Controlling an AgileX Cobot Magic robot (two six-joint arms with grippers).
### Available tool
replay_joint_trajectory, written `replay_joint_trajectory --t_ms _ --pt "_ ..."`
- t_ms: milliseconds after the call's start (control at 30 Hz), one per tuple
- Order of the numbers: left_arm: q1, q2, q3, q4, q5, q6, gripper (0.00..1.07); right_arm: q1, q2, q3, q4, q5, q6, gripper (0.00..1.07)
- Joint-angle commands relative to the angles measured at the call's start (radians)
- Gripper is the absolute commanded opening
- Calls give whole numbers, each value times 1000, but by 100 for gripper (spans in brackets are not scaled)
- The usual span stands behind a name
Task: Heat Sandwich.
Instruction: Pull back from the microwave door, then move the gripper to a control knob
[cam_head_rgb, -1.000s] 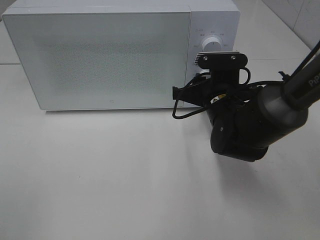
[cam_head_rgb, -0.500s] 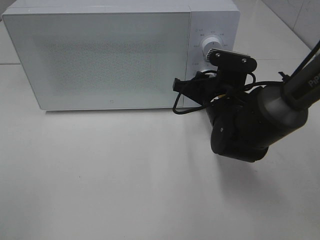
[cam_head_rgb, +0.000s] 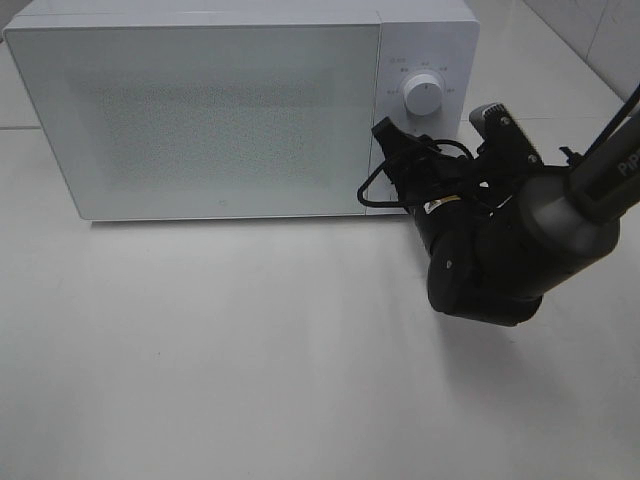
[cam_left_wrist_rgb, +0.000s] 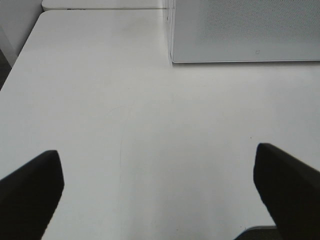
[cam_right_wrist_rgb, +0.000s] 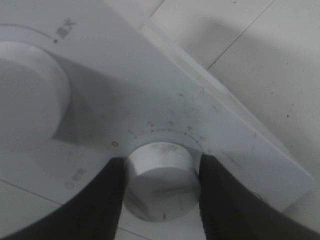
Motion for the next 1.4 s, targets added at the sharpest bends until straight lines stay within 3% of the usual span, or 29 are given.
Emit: replay_joint_trajectory --t_ms 33,233,567,1400 --pt "-6 -27 1 -8 -9 -5 98 4 -8 -19 -112 -115 175 12" --pt "-6 -27 1 -8 -9 -5 98 4 -8 -19 -111 -130 527 12" --pt "-6 -27 1 -8 -9 -5 98 4 -8 -19 -79 -139 848 13" --pt "-6 -27 1 -8 -9 -5 98 4 -8 -19 -90 -138 773 20"
